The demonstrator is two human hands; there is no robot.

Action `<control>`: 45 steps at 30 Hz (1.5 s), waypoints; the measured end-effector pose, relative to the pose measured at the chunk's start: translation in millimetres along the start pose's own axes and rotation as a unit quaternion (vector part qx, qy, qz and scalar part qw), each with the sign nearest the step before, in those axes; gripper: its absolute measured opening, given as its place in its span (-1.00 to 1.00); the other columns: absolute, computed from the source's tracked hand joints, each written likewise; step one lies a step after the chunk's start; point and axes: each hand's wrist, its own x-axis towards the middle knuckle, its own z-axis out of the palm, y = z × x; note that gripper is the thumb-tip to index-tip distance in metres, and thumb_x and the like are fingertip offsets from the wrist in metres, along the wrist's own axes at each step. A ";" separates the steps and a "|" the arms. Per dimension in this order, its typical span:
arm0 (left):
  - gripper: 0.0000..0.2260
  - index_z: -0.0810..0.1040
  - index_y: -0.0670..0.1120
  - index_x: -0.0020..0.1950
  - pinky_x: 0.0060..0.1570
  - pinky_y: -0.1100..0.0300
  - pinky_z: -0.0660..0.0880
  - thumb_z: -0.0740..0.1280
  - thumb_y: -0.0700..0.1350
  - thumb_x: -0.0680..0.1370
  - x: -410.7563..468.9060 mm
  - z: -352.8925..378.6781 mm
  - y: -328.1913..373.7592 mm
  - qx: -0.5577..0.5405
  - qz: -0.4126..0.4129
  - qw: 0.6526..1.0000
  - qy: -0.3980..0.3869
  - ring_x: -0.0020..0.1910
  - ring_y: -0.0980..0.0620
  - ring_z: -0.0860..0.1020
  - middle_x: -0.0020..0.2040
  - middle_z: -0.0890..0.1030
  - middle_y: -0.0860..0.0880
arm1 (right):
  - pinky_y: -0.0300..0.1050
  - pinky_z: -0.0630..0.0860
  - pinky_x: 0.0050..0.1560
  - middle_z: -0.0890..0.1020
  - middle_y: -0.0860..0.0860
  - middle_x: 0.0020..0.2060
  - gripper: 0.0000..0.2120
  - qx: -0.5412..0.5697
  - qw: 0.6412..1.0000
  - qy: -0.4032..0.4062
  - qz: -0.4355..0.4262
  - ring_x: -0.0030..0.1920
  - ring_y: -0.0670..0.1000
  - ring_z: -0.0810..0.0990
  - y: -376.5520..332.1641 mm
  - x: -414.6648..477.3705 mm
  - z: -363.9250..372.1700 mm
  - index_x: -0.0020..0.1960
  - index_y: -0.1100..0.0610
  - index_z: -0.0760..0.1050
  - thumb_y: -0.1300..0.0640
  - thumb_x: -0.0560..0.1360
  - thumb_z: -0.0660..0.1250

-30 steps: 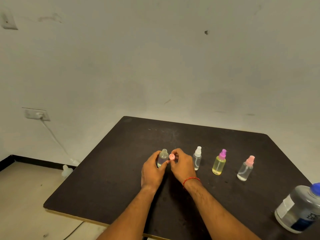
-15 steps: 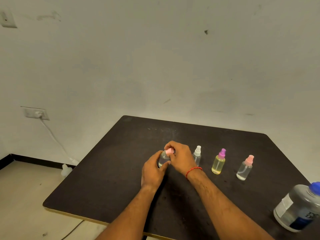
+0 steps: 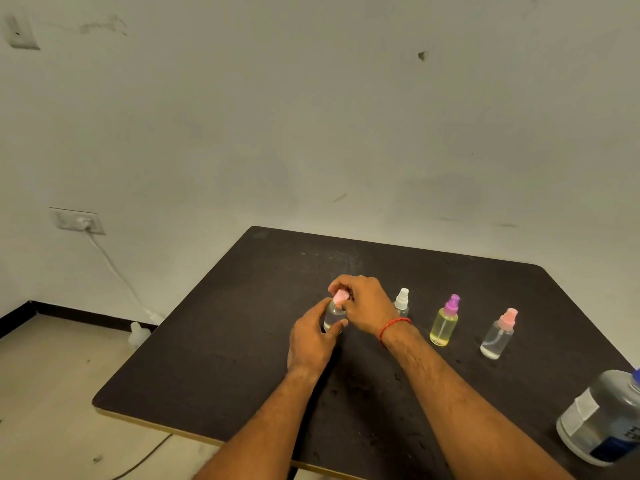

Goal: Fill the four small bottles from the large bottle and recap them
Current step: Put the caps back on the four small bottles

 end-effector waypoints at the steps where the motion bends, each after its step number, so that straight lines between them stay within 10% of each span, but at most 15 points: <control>1: -0.63 0.58 0.11 0.33 0.18 0.30 0.54 0.50 -0.05 0.54 0.2 0.3 -0.1 0.003 -0.004 1.000 0.000 0.13 0.25 0.61 0.14 0.67 0.20 | -0.18 0.54 0.08 0.63 -0.02 0.01 -0.77 -0.009 1.000 -0.009 0.002 0.04 -0.05 0.55 -1.3 1.8 -0.7 0.04 0.02 0.60 0.29 0.46 0.40; 13: -0.73 0.60 0.05 0.24 -0.10 0.39 0.47 0.48 0.00 0.55 -1.0 -0.3 4.7 0.039 -0.052 0.998 -0.002 -0.06 0.19 0.61 0.03 0.66 0.16 | -0.09 0.60 0.00 0.64 0.01 -0.05 -0.55 -0.078 0.993 0.032 0.082 -0.05 0.01 0.60 -5.4 0.3 3.0 0.12 0.07 0.53 -0.20 0.40 0.47; 20: -0.71 0.56 0.23 0.24 0.10 0.33 0.53 0.45 -0.06 0.57 -0.7 -1.7 4.1 0.004 -0.017 1.000 -0.017 0.08 0.31 0.60 0.07 0.65 0.25 | -0.03 0.55 0.23 0.64 -0.03 0.13 -0.60 0.055 0.995 0.081 0.034 0.15 -0.05 0.58 -2.5 -12.7 9.7 0.23 0.04 0.57 0.35 0.45 0.37; 29: -0.66 0.56 0.14 0.34 0.13 0.25 0.59 0.45 -0.01 0.57 -0.6 -0.1 1.5 0.012 -0.024 1.000 -0.010 0.04 0.26 0.62 0.08 0.65 0.24 | -0.15 0.61 0.05 0.63 -0.07 -0.06 -0.73 0.029 0.989 0.139 0.050 -0.06 -0.10 0.59 -2.3 -14.8 17.2 0.11 0.03 0.58 0.05 0.44 0.49; 37: -0.72 0.55 0.31 0.17 0.08 0.25 0.59 0.44 -0.06 0.58 -3.3 -2.4 5.9 -0.019 -0.007 1.000 -0.015 0.04 0.28 0.63 0.03 0.67 0.25 | -0.11 0.53 0.21 0.65 0.01 0.06 -0.63 0.055 0.989 0.137 0.010 0.10 -0.04 0.59 -1.3 -21.3 19.9 0.16 0.12 0.62 0.41 0.41 0.38; 45: -0.63 0.53 0.26 0.32 0.09 0.38 0.52 0.45 -0.07 0.58 -4.2 -3.0 7.3 -0.001 -0.015 1.000 -0.016 0.02 0.39 0.58 0.02 0.60 0.37 | -0.20 0.57 0.03 0.58 -0.09 -0.06 -0.77 0.040 0.984 0.165 0.055 -0.03 -0.12 0.55 1.5 -18.2 22.3 0.07 0.01 0.54 0.04 0.45 0.47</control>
